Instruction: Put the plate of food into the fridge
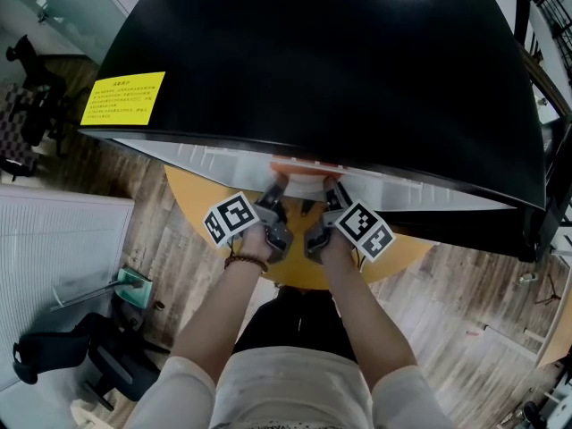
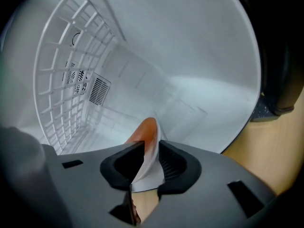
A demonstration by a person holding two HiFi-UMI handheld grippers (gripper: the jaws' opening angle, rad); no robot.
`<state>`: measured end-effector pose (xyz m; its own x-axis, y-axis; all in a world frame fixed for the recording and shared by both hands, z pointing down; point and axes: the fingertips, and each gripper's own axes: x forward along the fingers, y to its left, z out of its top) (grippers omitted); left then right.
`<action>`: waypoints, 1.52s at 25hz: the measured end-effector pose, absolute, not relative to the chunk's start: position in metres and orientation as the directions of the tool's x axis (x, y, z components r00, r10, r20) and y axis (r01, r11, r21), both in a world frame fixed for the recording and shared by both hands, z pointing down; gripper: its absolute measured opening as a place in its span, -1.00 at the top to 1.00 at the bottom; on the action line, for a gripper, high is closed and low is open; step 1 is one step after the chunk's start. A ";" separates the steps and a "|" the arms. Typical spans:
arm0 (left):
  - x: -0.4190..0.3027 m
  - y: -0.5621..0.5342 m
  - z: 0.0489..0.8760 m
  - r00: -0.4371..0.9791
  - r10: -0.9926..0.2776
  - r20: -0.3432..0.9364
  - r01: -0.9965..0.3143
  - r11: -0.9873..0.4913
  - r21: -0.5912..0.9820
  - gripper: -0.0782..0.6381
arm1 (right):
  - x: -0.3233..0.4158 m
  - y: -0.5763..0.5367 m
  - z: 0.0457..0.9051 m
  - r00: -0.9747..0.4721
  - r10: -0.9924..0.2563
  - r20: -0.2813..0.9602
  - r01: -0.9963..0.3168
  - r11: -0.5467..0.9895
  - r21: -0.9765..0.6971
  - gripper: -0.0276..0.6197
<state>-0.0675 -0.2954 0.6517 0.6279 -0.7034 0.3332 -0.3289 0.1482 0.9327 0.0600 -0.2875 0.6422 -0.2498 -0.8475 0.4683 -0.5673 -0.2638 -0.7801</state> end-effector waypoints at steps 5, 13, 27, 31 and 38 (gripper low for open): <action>-0.072 -0.295 0.652 0.623 -0.706 0.338 -0.333 0.152 0.931 0.51 | 0.065 -0.286 0.639 -0.224 -0.848 0.480 -0.613 -0.260 -0.746 0.53; -0.081 -0.283 0.646 0.613 -0.719 0.327 -0.310 0.162 0.937 0.50 | 0.074 -0.272 0.635 -0.236 -0.847 0.476 -0.609 -0.253 -0.752 0.52; -0.090 -0.210 0.580 0.656 -0.693 0.300 -0.417 -0.001 0.909 0.63 | 0.049 -0.213 0.568 -0.362 -0.807 0.466 -0.761 -0.033 -0.648 0.57; -0.088 -0.187 0.553 0.662 -0.683 0.309 -0.525 -0.128 0.841 0.68 | 0.040 -0.188 0.549 -0.404 -0.794 0.455 -0.799 0.064 -0.598 0.75; -0.067 -0.133 0.528 0.667 -0.655 0.354 -0.659 -0.298 0.691 0.71 | 0.030 -0.138 0.523 -0.481 -0.752 0.451 -0.843 0.255 -0.475 0.83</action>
